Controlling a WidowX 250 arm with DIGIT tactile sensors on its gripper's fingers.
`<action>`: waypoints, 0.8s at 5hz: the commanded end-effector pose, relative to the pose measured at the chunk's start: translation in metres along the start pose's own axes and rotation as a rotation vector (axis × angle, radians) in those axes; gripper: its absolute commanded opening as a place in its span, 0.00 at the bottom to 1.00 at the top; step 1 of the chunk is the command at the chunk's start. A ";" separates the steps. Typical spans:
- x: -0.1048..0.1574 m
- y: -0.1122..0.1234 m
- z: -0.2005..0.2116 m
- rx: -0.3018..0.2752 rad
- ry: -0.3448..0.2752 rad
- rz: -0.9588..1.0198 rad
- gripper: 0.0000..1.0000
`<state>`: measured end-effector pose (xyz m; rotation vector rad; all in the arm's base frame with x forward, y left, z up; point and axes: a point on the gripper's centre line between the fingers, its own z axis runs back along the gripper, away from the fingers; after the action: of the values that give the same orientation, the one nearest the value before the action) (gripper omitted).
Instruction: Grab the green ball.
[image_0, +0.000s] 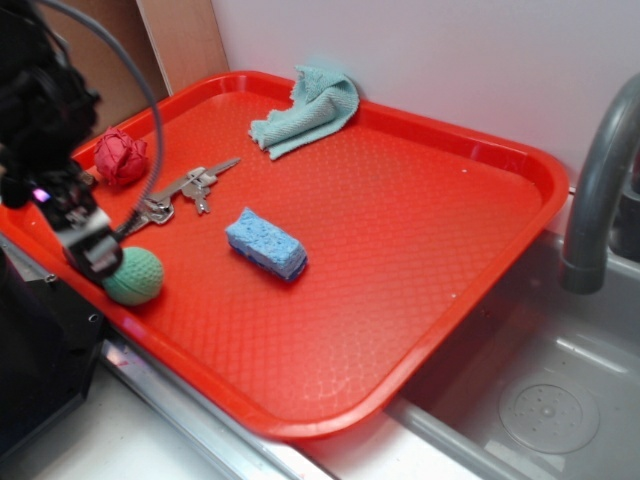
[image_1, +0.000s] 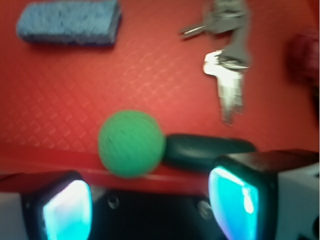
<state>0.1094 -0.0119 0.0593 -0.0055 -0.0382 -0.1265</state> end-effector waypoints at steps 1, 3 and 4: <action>0.029 -0.014 -0.030 0.028 0.088 -0.071 1.00; 0.021 -0.012 -0.001 0.044 0.033 -0.019 0.00; 0.028 -0.002 0.049 0.068 -0.065 0.034 0.00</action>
<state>0.1325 -0.0196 0.1048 0.0568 -0.0849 -0.0945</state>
